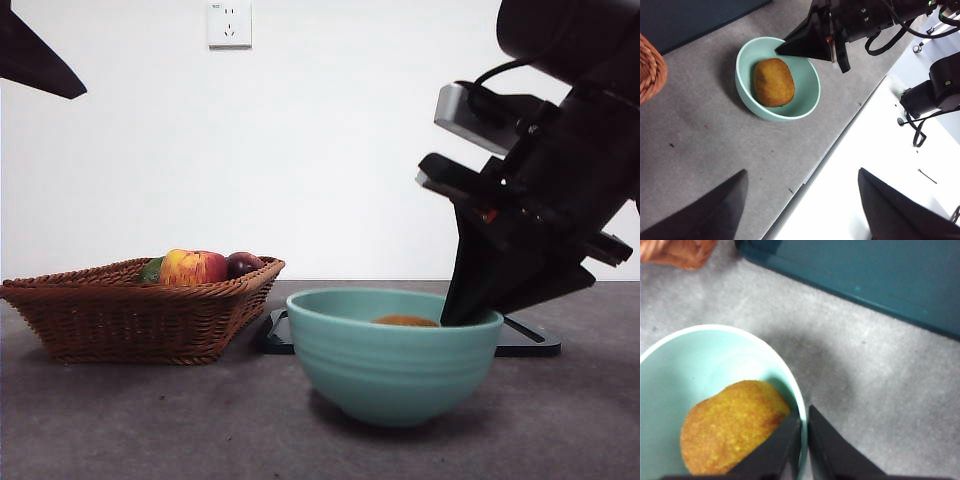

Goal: Pick up the wifruite, put it on the bowl, pick up the plate, put it on desk

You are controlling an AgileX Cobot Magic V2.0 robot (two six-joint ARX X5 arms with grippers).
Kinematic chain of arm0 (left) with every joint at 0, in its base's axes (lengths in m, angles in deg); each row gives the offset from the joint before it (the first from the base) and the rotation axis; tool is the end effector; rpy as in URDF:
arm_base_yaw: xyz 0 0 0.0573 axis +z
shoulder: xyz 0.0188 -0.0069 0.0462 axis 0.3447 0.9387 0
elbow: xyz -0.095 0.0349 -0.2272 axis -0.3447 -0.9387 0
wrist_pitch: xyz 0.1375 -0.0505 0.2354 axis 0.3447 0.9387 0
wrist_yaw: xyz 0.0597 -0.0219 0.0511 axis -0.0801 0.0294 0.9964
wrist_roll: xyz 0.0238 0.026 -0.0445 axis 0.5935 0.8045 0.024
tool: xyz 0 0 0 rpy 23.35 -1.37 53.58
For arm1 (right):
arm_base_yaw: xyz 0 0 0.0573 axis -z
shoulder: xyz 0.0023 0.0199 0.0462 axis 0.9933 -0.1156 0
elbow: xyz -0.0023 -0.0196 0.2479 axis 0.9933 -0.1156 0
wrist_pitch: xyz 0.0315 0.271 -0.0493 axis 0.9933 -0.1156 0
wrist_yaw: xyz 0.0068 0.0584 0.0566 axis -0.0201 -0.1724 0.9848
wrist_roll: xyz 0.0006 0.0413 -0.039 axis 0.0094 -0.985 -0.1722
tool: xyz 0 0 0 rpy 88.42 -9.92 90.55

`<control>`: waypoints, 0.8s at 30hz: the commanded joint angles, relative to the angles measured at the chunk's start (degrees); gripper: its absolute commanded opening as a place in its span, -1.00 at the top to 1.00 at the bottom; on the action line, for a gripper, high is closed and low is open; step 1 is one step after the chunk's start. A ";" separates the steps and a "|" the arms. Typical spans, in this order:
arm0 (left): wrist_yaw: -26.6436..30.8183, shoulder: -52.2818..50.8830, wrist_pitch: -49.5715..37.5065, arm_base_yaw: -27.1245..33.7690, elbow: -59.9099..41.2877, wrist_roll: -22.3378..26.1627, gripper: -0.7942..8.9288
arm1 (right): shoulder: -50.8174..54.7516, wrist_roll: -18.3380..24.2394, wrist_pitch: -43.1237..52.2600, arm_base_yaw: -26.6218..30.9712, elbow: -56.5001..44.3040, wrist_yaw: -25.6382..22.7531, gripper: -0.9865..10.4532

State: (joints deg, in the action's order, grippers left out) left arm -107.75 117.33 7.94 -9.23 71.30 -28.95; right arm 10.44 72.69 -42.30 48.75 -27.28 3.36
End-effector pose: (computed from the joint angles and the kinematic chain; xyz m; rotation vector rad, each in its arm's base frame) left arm 0.1637 -0.1140 0.2833 -0.0498 0.9070 -1.0292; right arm 0.2176 0.1577 0.1410 0.0799 0.9577 0.6008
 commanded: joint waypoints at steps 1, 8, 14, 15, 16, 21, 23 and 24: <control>-0.26 0.31 -0.31 -0.26 0.31 0.70 0.13 | 0.63 0.07 0.59 -0.50 2.03 0.02 0.81; -0.26 0.31 -0.33 -0.26 0.31 0.72 0.13 | 0.48 2.43 -1.31 0.48 7.50 -0.44 0.81; -0.26 0.31 -0.28 -0.26 0.31 0.70 0.13 | -1.38 4.96 -2.80 4.00 12.83 -1.36 0.81; -0.26 0.31 -0.28 -0.26 0.31 0.68 0.13 | -2.01 5.51 -2.91 4.61 13.70 -1.38 0.81; -0.26 0.31 -0.24 -0.26 0.31 0.68 0.13 | -2.93 5.99 -2.95 5.40 14.82 -1.36 0.81; -0.26 0.31 -0.24 -0.26 0.31 0.68 0.13 | -7.85 7.69 -2.95 8.15 19.54 -1.29 0.81; -0.26 0.31 -0.24 -0.26 0.31 0.68 0.13 | -10.51 8.52 -2.95 9.20 21.59 -1.29 0.81; -0.26 0.31 -0.22 -0.26 0.31 0.68 0.13 | -11.58 8.70 -2.95 9.62 22.36 -1.27 0.81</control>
State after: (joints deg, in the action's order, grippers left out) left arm -107.75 117.33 7.94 -9.23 71.30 -28.95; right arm 0.18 80.29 -45.77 58.43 -6.10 1.94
